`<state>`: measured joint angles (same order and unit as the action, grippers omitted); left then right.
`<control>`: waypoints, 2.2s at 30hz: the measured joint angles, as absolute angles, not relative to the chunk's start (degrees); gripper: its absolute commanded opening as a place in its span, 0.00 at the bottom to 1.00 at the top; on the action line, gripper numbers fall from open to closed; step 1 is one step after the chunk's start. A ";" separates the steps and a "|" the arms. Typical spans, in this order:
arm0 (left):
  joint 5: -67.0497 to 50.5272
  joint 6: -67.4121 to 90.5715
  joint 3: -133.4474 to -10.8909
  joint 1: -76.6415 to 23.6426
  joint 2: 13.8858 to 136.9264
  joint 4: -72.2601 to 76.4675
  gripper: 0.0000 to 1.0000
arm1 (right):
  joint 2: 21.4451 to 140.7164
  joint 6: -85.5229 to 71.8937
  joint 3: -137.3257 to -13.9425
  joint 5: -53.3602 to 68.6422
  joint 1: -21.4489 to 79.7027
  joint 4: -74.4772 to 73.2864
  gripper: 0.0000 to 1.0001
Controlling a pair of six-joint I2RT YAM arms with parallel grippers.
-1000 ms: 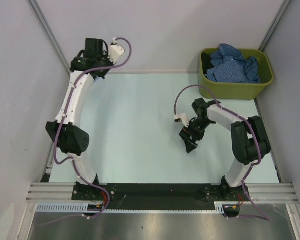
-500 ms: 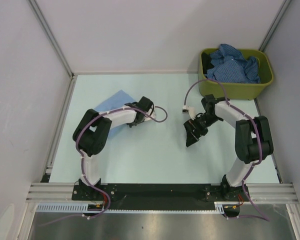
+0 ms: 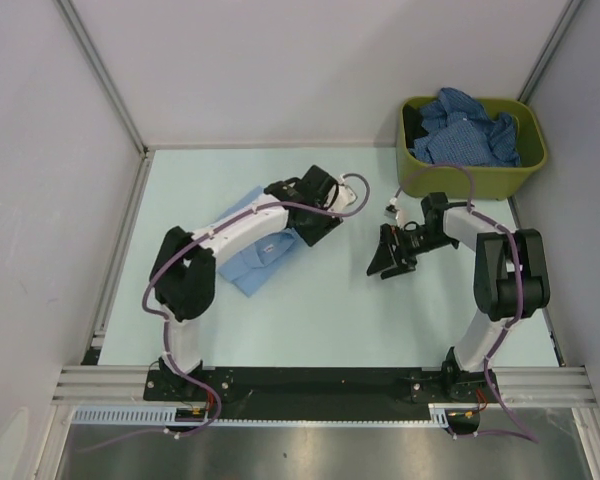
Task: Fold and stack the long sleeve shirts
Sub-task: Neatly place the folded shirt to the corner
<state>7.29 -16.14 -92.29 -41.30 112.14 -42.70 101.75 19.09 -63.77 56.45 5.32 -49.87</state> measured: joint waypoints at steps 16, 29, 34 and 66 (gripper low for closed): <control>-30.33 -11.79 -66.59 0.56 71.50 -35.46 0.86 | 105.54 -41.23 -50.24 45.23 31.42 18.79 1.00; -31.73 -8.86 -61.14 2.28 61.14 -33.12 0.84 | 122.30 -68.25 -56.53 30.37 38.17 47.07 0.87; -31.59 -7.92 -61.14 2.76 61.65 -32.99 0.84 | 125.75 -72.05 -59.42 26.41 39.09 48.45 0.58; -34.92 -8.08 -61.14 3.14 67.40 -31.81 0.83 | 120.03 28.62 -80.66 35.31 14.76 -61.58 0.00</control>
<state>-34.92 -8.08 -61.14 3.14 67.40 -31.81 120.03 28.62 -80.66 35.31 14.76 -61.58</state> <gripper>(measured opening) 0.833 0.039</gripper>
